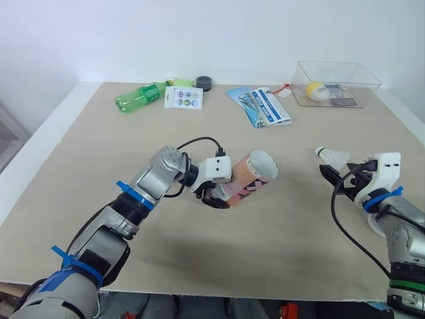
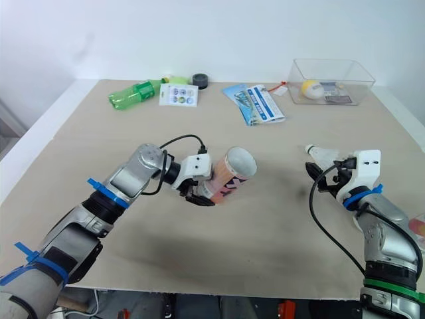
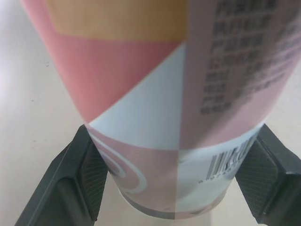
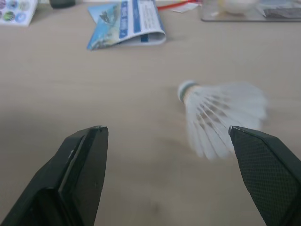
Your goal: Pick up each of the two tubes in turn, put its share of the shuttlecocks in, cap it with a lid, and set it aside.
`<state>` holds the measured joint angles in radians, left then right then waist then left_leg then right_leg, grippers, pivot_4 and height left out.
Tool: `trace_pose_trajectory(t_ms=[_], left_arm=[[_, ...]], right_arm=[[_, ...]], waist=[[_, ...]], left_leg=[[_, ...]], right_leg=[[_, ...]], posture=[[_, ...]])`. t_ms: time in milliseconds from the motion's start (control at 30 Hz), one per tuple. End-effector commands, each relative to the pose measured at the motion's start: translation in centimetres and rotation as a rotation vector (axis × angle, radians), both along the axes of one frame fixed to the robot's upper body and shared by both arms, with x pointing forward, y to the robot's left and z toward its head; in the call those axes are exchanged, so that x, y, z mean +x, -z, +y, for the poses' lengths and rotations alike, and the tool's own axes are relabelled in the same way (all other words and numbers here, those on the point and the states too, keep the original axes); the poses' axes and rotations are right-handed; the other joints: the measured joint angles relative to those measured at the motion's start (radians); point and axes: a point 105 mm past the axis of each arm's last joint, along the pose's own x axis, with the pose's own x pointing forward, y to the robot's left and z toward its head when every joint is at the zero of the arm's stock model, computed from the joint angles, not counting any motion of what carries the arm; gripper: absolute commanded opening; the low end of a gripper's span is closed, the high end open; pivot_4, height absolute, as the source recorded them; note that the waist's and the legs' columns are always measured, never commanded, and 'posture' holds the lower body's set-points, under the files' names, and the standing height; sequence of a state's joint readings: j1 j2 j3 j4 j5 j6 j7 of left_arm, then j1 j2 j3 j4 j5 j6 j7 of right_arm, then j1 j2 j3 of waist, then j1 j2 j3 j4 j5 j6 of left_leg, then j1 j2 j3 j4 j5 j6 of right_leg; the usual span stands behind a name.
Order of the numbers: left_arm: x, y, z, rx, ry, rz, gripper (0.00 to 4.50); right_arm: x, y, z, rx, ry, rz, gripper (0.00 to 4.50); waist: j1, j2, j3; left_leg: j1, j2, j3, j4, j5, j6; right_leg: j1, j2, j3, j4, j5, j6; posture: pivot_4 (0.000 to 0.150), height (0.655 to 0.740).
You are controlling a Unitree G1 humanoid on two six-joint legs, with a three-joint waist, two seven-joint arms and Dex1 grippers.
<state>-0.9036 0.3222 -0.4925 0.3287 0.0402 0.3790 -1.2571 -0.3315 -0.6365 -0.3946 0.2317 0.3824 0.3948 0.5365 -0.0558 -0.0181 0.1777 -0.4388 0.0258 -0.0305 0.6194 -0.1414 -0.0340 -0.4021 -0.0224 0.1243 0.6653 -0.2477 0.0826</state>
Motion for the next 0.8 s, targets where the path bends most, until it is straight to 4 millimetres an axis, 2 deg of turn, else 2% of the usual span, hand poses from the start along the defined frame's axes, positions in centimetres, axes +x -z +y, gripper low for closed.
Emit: trace_pose_trajectory(t_ms=[33,333,500,600,667,700,733,800], left_arm=[[-0.3,0.1,0.0,0.012,0.01,-0.005,3.43],[-0.4,0.2,0.4,0.014,-0.01,-0.005,3.43],[-0.3,0.3,0.6,0.018,-0.02,-0.009,3.43],[-0.3,0.3,0.7,0.019,-0.025,-0.008,3.43],[-0.2,0.3,0.8,0.021,-0.03,-0.008,3.43],[-0.2,0.3,0.9,0.022,-0.032,-0.009,3.43],[-0.2,0.3,0.9,0.023,-0.033,-0.009,3.43],[-0.2,0.3,0.9,0.023,-0.036,-0.01,3.43]], right_arm=[[0.9,-0.7,-0.9,-0.041,0.03,-0.032,4.39],[3.1,0.1,-1.7,-0.031,0.048,-0.019,4.39],[4.1,-0.3,-1.6,-0.022,0.041,-0.034,4.39],[4.5,-0.1,-1.5,-0.016,0.048,-0.033,3.73],[4.7,-0.1,-1.6,0.004,0.055,-0.041,2.71],[4.8,-0.1,-1.6,0.018,0.06,-0.046,2.58],[4.9,-0.1,-1.6,0.028,0.063,-0.05,2.25],[5.0,-0.1,-1.6,0.029,0.065,-0.051,1.24]], waist=[[0.0,0.0,0.0],[-0.002,0.0,0.0],[-0.004,0.0,0.0],[-0.008,0.0,0.0],[-0.009,0.0,0.0],[-0.011,0.0,0.0],[-0.013,0.0,0.0],[-0.017,0.0,0.0]], left_leg=[[0.0,0.0,0.0,0.0,0.0,0.0],[0.0,0.0,0.0,-0.003,0.0,0.0],[0.0,0.0,0.0,-0.002,0.0,0.0],[0.0,0.0,0.0,-0.002,0.0,0.0],[0.0,0.0,-0.001,-0.002,0.0,0.0],[0.0,0.0,-0.001,-0.002,0.0,0.0],[0.0,0.0,-0.001,-0.002,0.0,0.0],[0.0,0.0,-0.001,-0.002,0.0,0.0]], right_leg=[[0.0,0.0,0.0,0.0,0.0,0.0],[0.0,0.0,0.0,-0.001,-0.001,0.003],[0.0,0.0,0.0,-0.001,-0.001,0.002],[0.0,0.0,0.0,-0.001,-0.001,0.001],[0.0,0.0,0.0,-0.001,-0.001,0.002],[0.0,0.0,0.0,-0.001,-0.001,0.002],[0.0,0.0,0.0,-0.001,-0.001,0.002],[0.0,0.0,0.0,-0.001,-0.001,0.002]], posture=[[0.15,0.74],[0.15,0.74],[0.15,0.74],[0.15,0.74],[0.15,0.74],[0.15,0.74],[0.15,0.74],[0.15,0.74]])
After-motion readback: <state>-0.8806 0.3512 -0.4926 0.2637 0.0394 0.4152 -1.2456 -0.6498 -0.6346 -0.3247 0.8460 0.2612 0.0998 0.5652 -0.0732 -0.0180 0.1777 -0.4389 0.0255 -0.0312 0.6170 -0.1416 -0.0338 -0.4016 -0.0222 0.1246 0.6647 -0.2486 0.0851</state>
